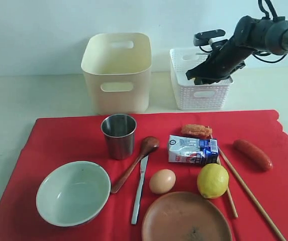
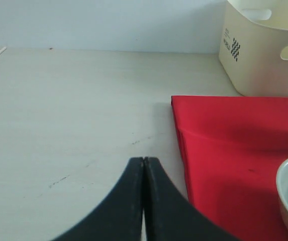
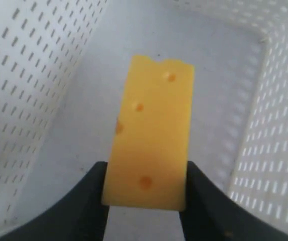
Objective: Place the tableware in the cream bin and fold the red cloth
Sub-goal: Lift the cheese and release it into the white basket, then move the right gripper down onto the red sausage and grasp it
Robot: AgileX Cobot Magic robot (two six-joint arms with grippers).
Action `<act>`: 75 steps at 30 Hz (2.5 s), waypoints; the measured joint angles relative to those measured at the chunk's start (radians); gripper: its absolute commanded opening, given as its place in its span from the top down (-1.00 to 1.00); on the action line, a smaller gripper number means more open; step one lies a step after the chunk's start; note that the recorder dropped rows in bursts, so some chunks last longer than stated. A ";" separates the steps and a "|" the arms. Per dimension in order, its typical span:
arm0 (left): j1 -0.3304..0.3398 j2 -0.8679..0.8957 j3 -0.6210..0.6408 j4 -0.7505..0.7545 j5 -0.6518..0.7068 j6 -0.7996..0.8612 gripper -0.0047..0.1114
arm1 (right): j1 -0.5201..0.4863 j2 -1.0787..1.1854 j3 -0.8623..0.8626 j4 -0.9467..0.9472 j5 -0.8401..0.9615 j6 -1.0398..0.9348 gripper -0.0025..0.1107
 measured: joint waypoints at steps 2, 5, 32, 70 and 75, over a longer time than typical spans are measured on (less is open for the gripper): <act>0.000 0.000 0.000 0.000 0.000 0.000 0.92 | 0.000 0.000 0.000 0.000 -0.002 0.002 0.09; 0.000 0.000 0.000 0.000 0.000 0.000 0.92 | 0.000 -0.020 0.000 -0.009 -0.001 0.023 0.06; 0.000 0.000 0.000 0.000 0.000 0.000 0.92 | 0.002 -0.480 0.296 -0.172 0.339 0.148 0.36; 0.000 0.000 0.000 0.000 0.000 0.000 0.92 | 0.004 -0.498 0.870 -0.211 0.099 -0.002 0.09; 0.000 0.000 0.000 0.000 0.000 0.000 0.92 | 0.006 -0.472 0.870 -0.252 0.092 0.042 0.23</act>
